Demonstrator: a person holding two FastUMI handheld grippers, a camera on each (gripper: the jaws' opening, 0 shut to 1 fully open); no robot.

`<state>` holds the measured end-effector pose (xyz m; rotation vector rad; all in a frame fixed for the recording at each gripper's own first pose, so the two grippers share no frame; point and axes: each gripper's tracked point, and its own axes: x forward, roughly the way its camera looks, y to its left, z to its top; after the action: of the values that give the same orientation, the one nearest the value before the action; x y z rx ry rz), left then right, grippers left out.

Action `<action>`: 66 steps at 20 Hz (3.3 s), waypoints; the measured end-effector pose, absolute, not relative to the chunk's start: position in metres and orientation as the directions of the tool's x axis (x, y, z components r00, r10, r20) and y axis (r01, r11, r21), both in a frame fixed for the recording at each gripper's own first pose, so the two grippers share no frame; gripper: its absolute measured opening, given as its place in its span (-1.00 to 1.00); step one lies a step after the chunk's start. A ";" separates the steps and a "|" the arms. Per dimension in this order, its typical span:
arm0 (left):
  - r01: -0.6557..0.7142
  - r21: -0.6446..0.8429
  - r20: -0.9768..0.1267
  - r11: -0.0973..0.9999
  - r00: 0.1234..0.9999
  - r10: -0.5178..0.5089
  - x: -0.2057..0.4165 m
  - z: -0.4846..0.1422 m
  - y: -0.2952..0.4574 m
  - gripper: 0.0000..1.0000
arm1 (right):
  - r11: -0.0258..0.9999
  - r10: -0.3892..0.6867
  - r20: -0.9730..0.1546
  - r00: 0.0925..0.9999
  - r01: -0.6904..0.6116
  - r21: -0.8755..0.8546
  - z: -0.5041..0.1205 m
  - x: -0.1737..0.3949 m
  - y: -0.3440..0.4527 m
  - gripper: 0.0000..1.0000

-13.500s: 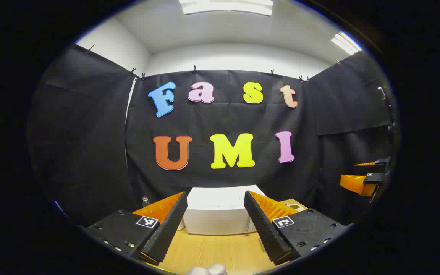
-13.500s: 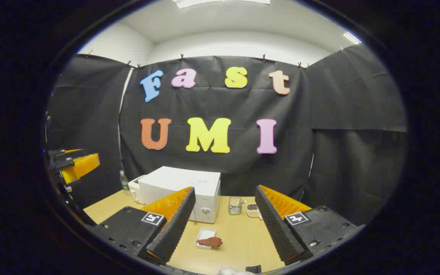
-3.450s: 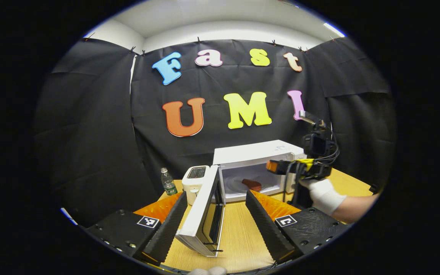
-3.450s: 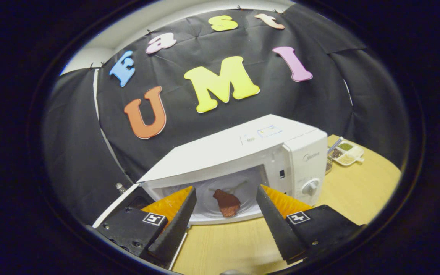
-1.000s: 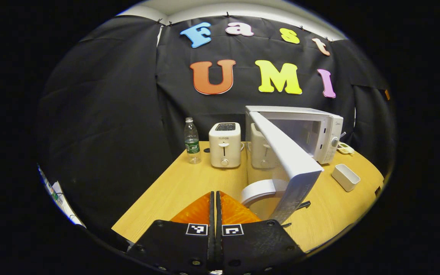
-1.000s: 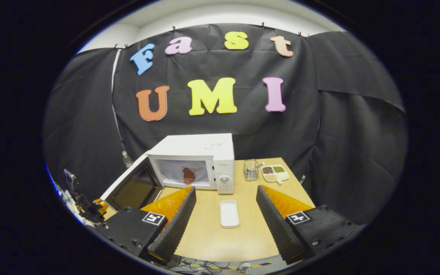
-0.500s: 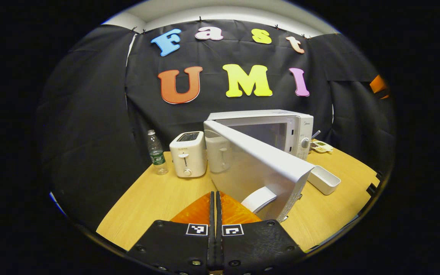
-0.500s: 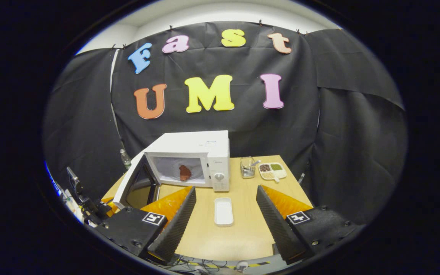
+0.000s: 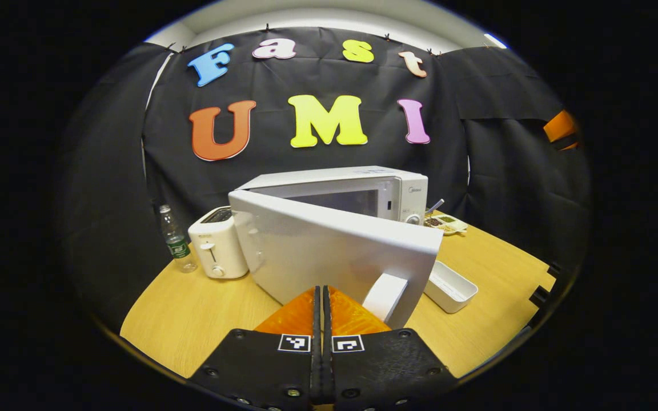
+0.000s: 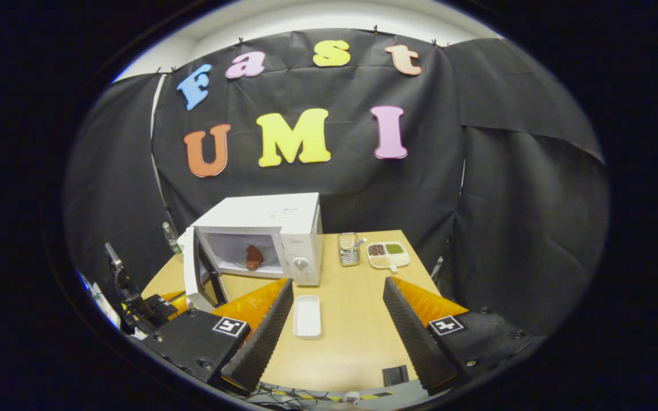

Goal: Open the microwave oven with the left hand, put the food in, and close the microwave oven.

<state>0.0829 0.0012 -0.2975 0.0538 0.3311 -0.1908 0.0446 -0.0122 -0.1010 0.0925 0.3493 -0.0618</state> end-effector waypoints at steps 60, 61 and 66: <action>0.120 -0.047 -0.390 0.992 0.911 -0.129 0.100 -0.274 -0.038 0.93 | 0.992 -0.095 -0.420 0.903 0.122 0.038 -0.162 0.065 -0.030 1.00; 0.099 -0.054 -0.372 0.994 0.922 -0.112 0.088 -0.256 -0.029 0.94 | 0.994 -0.076 -0.414 0.907 0.100 0.035 -0.165 0.065 -0.015 1.00; -0.006 -0.050 -0.286 0.999 0.958 -0.009 0.040 -0.175 0.027 0.93 | 0.996 0.044 -0.372 0.927 -0.011 0.090 -0.158 0.067 0.066 0.83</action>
<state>0.0397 0.0273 -0.1751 -0.0502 0.2907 -0.0014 0.0672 0.0661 -0.1584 0.0874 0.3831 0.0280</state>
